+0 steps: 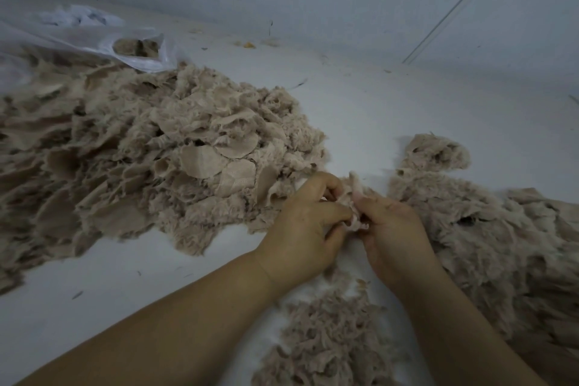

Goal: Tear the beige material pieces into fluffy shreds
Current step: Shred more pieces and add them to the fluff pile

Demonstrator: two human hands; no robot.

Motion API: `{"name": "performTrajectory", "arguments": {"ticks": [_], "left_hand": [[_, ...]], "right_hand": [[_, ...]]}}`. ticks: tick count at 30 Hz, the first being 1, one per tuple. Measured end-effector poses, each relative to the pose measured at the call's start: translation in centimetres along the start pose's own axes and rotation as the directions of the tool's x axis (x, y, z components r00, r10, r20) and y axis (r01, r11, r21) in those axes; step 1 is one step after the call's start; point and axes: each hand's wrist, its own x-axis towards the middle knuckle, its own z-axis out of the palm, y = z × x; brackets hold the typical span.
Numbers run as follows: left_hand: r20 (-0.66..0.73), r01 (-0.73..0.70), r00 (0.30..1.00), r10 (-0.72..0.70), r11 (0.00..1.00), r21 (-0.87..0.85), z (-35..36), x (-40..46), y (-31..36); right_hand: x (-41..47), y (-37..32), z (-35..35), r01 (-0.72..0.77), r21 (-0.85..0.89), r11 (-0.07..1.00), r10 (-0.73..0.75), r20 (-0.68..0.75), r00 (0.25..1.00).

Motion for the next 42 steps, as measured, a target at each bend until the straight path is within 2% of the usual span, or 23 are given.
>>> {"name": "performTrajectory", "arguments": {"ticks": [3, 5, 6, 8, 10, 12, 13, 15, 17, 20, 23, 31, 36, 40, 42], "left_hand": [[0.039, -0.008, 0.999, 0.011, 0.997, -0.079, -0.4, 0.0, 0.5], [0.221, -0.001, 0.974, 0.052, 0.974, -0.226, -0.8, -0.3, 1.0], [0.338, 0.029, 0.938, 0.076, 0.955, -0.294, -1.1, -0.4, 1.2], [0.484, 0.09, 0.871, 0.087, 0.94, -0.329, -1.4, -0.4, 1.5], [0.456, 0.166, 0.89, -0.009, 0.938, -0.305, -1.4, -0.2, 1.2], [0.268, 0.279, 0.942, -0.201, 0.914, -0.295, -1.1, 0.0, 0.8], [0.168, 0.343, 0.938, -0.304, 0.886, -0.311, -0.9, 0.2, 0.5], [0.08, 0.482, 0.869, -0.488, 0.8, -0.358, -0.3, 0.5, 0.2], [0.118, 0.571, 0.812, -0.571, 0.739, -0.357, 0.0, 0.8, -0.2], [0.143, 0.56, 0.814, -0.563, 0.696, -0.449, 0.0, 1.0, -0.3], [0.19, 0.557, 0.815, -0.548, 0.647, -0.52, -0.2, 0.8, 0.0], [0.287, 0.623, 0.736, -0.613, 0.448, -0.641, -0.7, 1.1, 0.4], [0.293, 0.65, 0.712, -0.638, 0.443, -0.617, -0.9, 1.2, 0.7], [0.251, 0.669, 0.715, -0.652, 0.536, -0.514, -0.5, 1.7, 0.6], [0.233, 0.678, 0.704, -0.671, 0.536, -0.502, -0.4, 1.9, 0.4]], "right_hand": [[0.1, -0.2, -0.2, -0.017, 0.024, 1.0, 0.019, -0.075, 0.997], [0.0, -0.3, -0.2, -0.025, 0.047, 0.999, 0.03, -0.096, 0.995], [0.1, -0.2, -0.1, -0.03, 0.066, 0.997, 0.036, -0.093, 0.995], [0.1, -0.2, 0.2, -0.023, 0.079, 0.997, 0.03, -0.082, 0.996], [0.1, -0.3, 0.2, -0.032, 0.071, 0.997, 0.035, -0.045, 0.998], [0.0, -0.5, 0.1, -0.016, 0.063, 0.998, 0.016, -0.005, 1.0], [0.0, -0.6, 0.0, 0.006, 0.053, 0.999, -0.008, 0.028, 1.0], [-0.2, -0.7, -0.1, 0.042, 0.013, 0.999, -0.043, 0.079, 0.996], [-0.2, -0.7, 0.0, 0.063, -0.032, 0.997, -0.06, 0.089, 0.994], [-0.3, -0.6, 0.2, 0.063, -0.062, 0.996, -0.057, 0.095, 0.994], [-0.8, -0.6, 0.4, 0.05, -0.187, 0.981, -0.018, 0.166, 0.986], [-0.6, -0.6, 0.2, 0.042, -0.125, 0.991, -0.041, 0.009, 0.999], [-0.9, -0.6, 0.7, 0.072, -0.22, 0.973, -0.056, 0.08, 0.995], [-1.2, -0.6, 0.5, 0.069, -0.196, 0.978, -0.047, 0.113, 0.992], [-1.3, -0.6, 0.5, 0.08, -0.203, 0.976, -0.057, 0.116, 0.992]]}}
